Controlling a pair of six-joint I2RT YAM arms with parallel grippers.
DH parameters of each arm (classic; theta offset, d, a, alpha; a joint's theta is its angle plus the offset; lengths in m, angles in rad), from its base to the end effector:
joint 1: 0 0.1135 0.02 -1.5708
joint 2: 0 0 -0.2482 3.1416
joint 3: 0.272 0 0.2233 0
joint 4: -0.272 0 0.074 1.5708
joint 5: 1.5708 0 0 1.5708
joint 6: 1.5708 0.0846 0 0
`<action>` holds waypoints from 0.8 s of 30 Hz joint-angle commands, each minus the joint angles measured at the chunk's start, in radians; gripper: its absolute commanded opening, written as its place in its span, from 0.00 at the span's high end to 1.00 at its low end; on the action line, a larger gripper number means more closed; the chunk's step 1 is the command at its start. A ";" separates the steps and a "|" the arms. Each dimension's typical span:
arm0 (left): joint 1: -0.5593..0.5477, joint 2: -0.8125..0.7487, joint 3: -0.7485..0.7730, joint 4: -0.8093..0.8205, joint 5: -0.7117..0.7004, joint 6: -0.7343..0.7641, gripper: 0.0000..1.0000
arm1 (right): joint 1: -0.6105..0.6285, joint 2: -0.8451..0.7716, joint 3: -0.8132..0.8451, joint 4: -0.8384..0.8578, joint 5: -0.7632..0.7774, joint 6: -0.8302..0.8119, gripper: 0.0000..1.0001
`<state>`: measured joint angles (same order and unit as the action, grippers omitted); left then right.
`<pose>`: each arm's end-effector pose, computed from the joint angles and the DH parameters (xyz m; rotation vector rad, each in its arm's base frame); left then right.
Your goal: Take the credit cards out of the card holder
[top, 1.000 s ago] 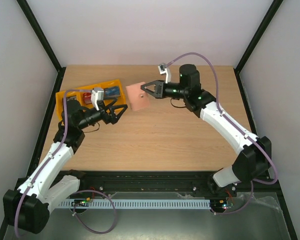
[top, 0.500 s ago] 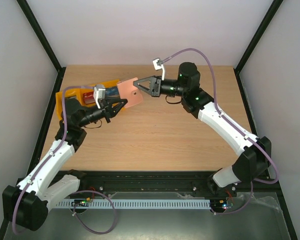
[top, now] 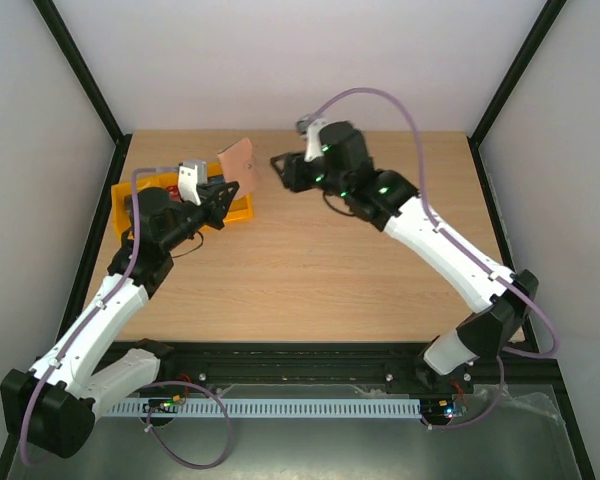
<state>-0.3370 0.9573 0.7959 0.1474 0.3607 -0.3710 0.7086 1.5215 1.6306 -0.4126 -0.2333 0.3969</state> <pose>0.2281 -0.1116 0.3389 0.2639 1.6262 -0.8316 0.2638 0.2519 0.3977 -0.4752 1.9275 0.9602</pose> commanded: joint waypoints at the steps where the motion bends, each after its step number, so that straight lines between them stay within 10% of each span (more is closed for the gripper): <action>1: -0.005 -0.012 0.004 0.030 -0.032 0.015 0.98 | 0.177 0.071 0.096 -0.061 0.221 -0.125 0.52; 24: -0.005 -0.014 0.014 0.049 -0.002 0.027 0.98 | 0.230 0.281 0.275 -0.181 0.414 -0.023 0.87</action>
<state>-0.3374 0.9546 0.7864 0.1394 0.3401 -0.3599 0.9409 1.7733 1.8771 -0.5079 0.1158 0.3565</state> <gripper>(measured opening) 0.076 0.175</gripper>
